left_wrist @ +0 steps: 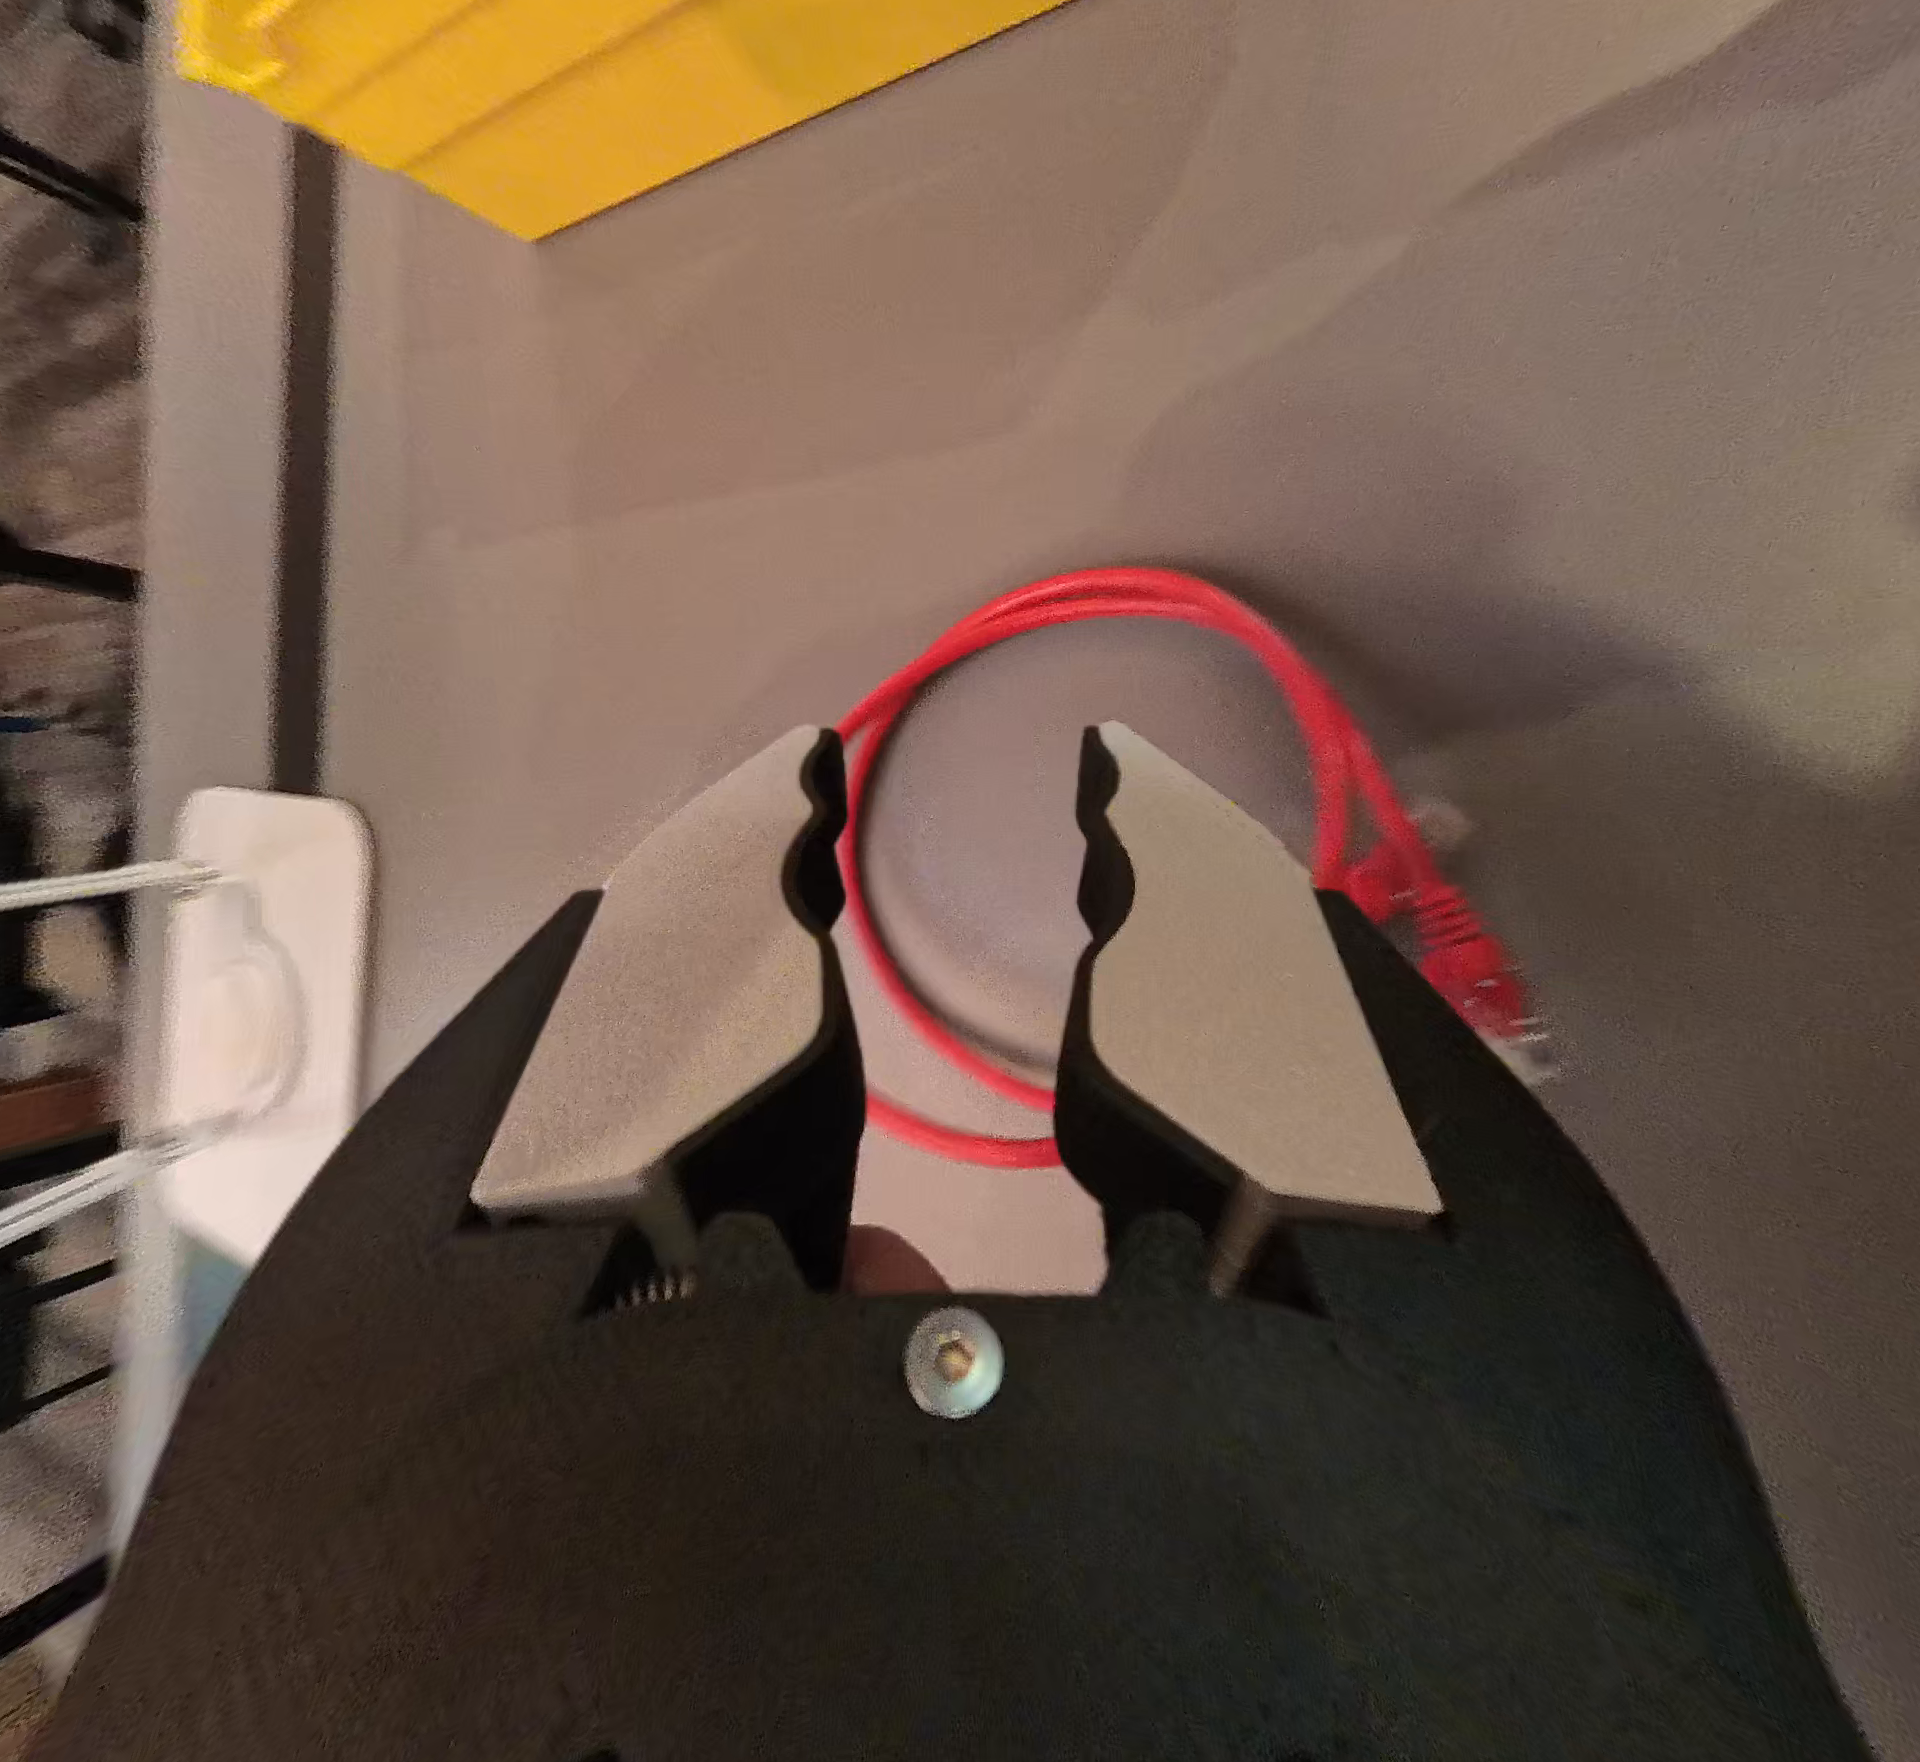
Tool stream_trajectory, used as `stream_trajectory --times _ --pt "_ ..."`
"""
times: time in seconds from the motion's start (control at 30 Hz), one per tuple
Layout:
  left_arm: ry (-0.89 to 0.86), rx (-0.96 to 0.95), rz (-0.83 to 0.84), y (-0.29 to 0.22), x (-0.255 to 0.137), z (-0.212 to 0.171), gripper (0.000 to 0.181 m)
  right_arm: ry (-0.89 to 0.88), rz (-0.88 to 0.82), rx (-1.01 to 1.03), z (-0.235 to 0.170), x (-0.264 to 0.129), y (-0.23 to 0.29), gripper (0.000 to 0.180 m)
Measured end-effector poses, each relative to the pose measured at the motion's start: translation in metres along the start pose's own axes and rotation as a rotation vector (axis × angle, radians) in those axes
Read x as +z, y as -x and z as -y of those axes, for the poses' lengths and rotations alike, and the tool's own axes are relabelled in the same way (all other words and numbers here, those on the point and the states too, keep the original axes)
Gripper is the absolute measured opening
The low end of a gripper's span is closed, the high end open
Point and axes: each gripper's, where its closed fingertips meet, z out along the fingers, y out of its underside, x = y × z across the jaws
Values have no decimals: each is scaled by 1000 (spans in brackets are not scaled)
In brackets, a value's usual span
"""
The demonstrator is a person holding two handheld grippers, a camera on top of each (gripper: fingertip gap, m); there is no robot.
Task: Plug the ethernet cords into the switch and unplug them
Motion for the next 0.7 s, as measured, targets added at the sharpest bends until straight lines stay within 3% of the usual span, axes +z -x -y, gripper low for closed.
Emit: stream_trajectory --times 0.03,0.23,0.47,0.53,0.7 --pt "-1 -16 -45 -14 3 3 42 -2 1 -4 2 0 1 0" --pt "144 30 -149 -75 25 -19 46 -24 -4 -21 15 -4 1 0" --pt "160 -98 -140 -89 39 -25 30 -51 -1 -22 26 -6 2 0" --pt "189 -89 -110 -86 41 -29 14 -59 1 -26 29 -6 3 0" --pt "179 -39 -29 -74 39 -34 9 -72 -6 -32 36 -11 0 0"
